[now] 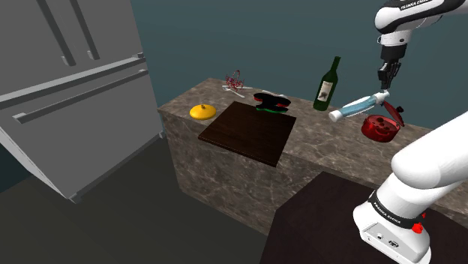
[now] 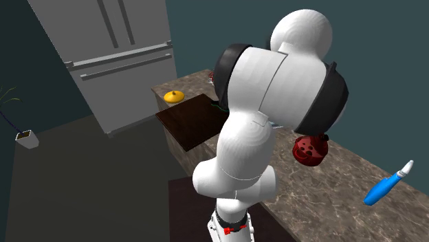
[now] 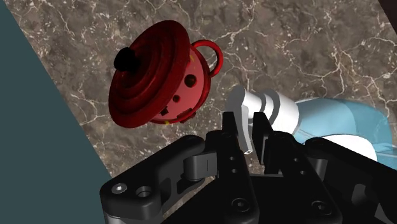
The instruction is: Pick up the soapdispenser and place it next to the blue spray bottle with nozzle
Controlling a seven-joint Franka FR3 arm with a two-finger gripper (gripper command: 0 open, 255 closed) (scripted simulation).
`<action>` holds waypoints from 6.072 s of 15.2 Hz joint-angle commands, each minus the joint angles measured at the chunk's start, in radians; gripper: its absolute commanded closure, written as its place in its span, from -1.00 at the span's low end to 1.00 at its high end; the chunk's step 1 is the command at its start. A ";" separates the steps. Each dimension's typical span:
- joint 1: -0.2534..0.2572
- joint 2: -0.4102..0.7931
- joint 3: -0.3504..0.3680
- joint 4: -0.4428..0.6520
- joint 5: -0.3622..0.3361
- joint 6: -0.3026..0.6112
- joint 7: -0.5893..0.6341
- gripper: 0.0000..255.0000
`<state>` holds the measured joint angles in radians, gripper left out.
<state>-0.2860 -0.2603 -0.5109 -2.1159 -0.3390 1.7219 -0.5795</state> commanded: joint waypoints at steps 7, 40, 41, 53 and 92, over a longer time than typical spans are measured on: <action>0.004 -0.008 0.013 0.099 0.006 -0.106 -0.019 1.00; -0.271 -0.609 -0.110 -0.115 -0.370 -0.334 -0.378 1.00; -0.275 -0.615 -0.114 -0.115 -0.375 -0.336 -0.385 1.00; -0.294 -0.656 -0.178 -0.278 -0.431 -0.215 -0.338 1.00; -0.266 -0.528 -0.572 -0.619 -0.739 0.270 -0.159 1.00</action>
<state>-0.5564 -0.7971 -1.0686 -2.7268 -1.0669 1.9751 -0.7473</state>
